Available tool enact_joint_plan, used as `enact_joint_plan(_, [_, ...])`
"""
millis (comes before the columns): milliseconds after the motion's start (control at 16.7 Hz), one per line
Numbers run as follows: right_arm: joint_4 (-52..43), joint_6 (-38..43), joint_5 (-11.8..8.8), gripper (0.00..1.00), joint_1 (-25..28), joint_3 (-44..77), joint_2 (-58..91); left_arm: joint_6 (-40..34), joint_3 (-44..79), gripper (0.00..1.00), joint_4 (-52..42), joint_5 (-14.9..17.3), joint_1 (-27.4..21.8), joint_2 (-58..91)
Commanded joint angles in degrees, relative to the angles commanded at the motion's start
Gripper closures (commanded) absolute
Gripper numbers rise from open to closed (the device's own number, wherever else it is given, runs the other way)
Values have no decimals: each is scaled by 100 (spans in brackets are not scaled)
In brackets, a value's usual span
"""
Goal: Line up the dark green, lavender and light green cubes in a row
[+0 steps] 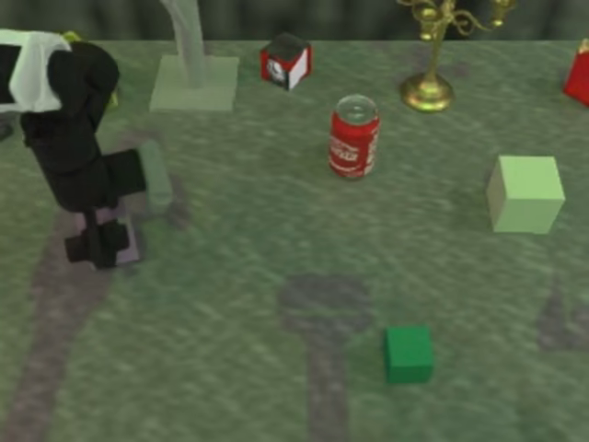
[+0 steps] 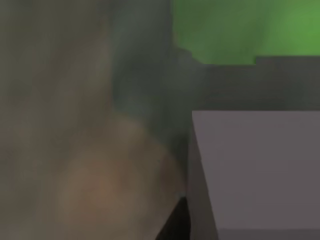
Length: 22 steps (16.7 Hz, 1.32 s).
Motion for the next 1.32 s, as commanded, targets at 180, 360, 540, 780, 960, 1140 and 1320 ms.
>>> enact_joint_plan(180, [0, 0, 0, 0, 0, 0, 0, -21, 353, 100, -664, -4, 62, -233])
enact_joint_plan(360, [0, 0, 0, 0, 0, 0, 0, -33, 633, 100, -1117, -13, 98, -452])
enact_joint_plan(540, [0, 0, 0, 0, 0, 0, 0, -33, 654, 100, -1148, -13, 99, -475])
enact_joint_plan(780, [0, 0, 0, 0, 0, 0, 0, -151, 668, 100, -1150, -12, -142, -462])
enact_joint_plan(960, [0, 0, 0, 0, 0, 0, 0, -554, 710, 100, -1223, -10, -852, -478])
enact_joint_plan(1140, [0, 0, 0, 0, 0, 0, 0, -1136, 740, 100, -1320, -14, -1908, -514])
enact_joint_plan(1320, [0, 0, 0, 0, 0, 0, 0, -1771, 758, 100, -1408, -20, -3035, -579])
